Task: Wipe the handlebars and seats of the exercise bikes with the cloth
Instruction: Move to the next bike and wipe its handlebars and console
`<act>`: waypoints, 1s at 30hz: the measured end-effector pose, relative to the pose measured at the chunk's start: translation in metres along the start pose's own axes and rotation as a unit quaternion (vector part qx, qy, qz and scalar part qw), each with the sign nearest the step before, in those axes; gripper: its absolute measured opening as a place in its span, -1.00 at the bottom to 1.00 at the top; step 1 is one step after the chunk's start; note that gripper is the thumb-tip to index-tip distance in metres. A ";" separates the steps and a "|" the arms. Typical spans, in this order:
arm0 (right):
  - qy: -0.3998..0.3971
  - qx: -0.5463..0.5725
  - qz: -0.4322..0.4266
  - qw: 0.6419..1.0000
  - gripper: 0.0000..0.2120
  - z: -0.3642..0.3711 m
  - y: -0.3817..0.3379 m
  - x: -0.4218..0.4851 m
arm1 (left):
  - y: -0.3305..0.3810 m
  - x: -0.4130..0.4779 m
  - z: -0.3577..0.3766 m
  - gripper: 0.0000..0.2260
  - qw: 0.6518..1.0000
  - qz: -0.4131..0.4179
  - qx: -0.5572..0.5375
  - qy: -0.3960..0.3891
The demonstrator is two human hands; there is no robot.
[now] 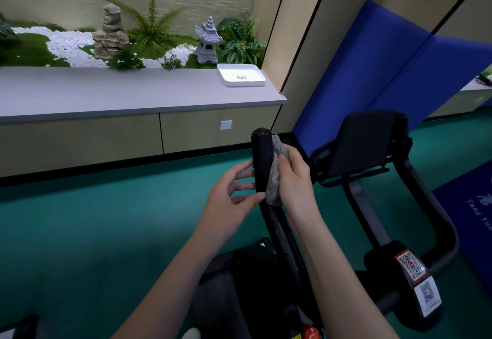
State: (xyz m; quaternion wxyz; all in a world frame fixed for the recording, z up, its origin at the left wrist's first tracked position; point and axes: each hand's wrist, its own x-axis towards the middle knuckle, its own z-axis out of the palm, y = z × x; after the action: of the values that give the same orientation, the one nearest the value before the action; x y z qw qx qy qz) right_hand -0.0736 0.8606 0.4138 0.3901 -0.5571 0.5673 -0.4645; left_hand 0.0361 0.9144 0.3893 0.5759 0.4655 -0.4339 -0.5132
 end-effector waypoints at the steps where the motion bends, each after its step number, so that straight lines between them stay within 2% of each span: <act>1: 0.010 0.007 -0.002 1.000 -0.77 0.001 0.001 0.000 | 0.000 0.000 0.001 -0.50 1.000 0.000 0.002 0.002; 5: 0.041 0.019 -0.006 0.999 -0.76 0.009 -0.008 0.016 | -0.002 0.001 0.002 -0.50 1.000 0.000 0.009 0.003; 10: -0.074 0.142 0.096 0.983 -0.76 0.005 -0.012 0.033 | -0.003 0.002 0.003 -0.53 1.000 0.000 0.010 0.021; 15: -0.104 0.181 0.107 0.972 -0.76 -0.001 0.002 0.019 | -0.008 0.001 0.012 -0.56 0.997 0.011 0.030 0.072; 21: -0.110 0.103 0.100 0.984 -0.74 -0.010 0.008 0.002 | -0.014 -0.001 0.014 -0.49 0.986 0.048 0.101 0.123; 26: -0.104 -0.009 0.099 0.990 -0.74 -0.015 0.007 -0.011 | -0.012 0.001 0.012 -0.49 0.986 0.052 0.126 0.093; 30: -0.083 -0.119 0.044 0.988 -0.78 -0.029 0.010 -0.031 | -0.009 0.003 0.010 -0.50 0.992 0.033 0.092 0.073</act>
State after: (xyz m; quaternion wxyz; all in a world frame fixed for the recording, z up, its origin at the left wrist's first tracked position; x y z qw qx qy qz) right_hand -0.1019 0.8935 0.4098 0.3868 -0.6104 0.6082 -0.3284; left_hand 0.0245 0.9102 0.3826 0.5774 0.5385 -0.4511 -0.4160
